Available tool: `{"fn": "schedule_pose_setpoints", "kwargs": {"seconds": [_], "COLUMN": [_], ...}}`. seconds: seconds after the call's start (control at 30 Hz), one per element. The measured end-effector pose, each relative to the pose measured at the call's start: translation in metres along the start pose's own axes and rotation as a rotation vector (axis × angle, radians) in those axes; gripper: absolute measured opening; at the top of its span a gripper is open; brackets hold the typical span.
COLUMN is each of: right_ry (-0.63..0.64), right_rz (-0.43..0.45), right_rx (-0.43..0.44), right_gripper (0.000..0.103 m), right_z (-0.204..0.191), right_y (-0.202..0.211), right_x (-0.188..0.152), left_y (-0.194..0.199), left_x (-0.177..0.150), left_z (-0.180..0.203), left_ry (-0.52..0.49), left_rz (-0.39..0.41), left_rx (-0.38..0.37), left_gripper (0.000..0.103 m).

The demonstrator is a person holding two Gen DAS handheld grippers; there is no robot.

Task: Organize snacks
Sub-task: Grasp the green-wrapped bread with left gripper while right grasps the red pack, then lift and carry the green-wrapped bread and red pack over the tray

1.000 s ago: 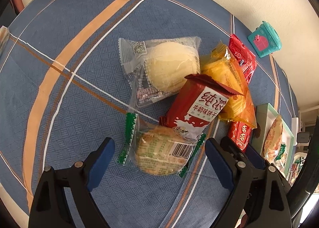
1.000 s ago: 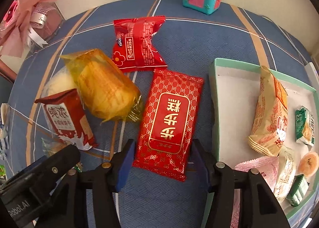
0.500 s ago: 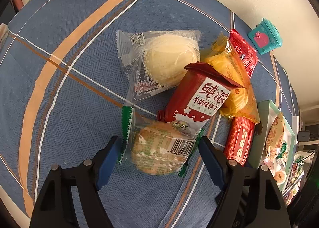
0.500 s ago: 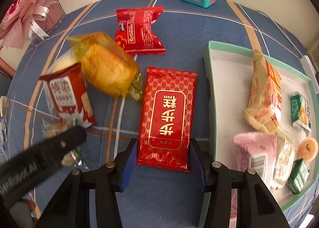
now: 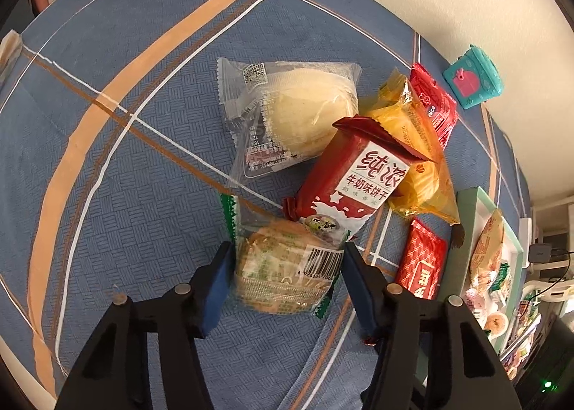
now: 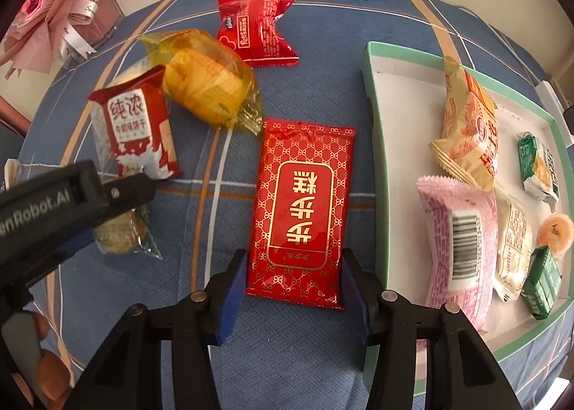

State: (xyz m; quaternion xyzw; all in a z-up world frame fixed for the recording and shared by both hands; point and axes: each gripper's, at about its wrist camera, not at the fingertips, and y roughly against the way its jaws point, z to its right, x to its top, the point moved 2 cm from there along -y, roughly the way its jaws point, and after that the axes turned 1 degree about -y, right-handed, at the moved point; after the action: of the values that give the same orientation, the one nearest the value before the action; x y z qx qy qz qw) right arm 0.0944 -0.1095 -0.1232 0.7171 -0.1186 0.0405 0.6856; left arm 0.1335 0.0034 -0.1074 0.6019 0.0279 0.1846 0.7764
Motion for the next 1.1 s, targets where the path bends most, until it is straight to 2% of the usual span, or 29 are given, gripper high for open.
{"fn": "schedule_pose_setpoints", "kwargs": {"seconds": [0.3,0.63,1.0,1.1], "right_ry": [-0.002,-0.059,-0.075,-0.084], "right_rz": [-0.001,-0.024,0.103,0.143], "right_rx": [0.015,0.107,0.164,0.176], "right_gripper": [0.053,0.049,0.048,0.048], "right_z": [0.006,0.039,0.063,0.070], "right_y": [0.004,0.020,0.071,0.086], "right_x": [-0.016,-0.019,-0.018,-0.014], "left_y": [0.022,0.065,0.102,0.101], "left_x": [-0.014,-0.015,-0.010,-0.006], "left_z": [-0.007,-0.005,-0.010,0.000], "left_ry": [0.045,0.029,0.022,0.016], "left_rz": [0.033,0.135,0.211,0.230], "left_rx": [-0.039,-0.062,-0.084,-0.082], "left_gripper": [0.060,0.060,0.060,0.060]}}
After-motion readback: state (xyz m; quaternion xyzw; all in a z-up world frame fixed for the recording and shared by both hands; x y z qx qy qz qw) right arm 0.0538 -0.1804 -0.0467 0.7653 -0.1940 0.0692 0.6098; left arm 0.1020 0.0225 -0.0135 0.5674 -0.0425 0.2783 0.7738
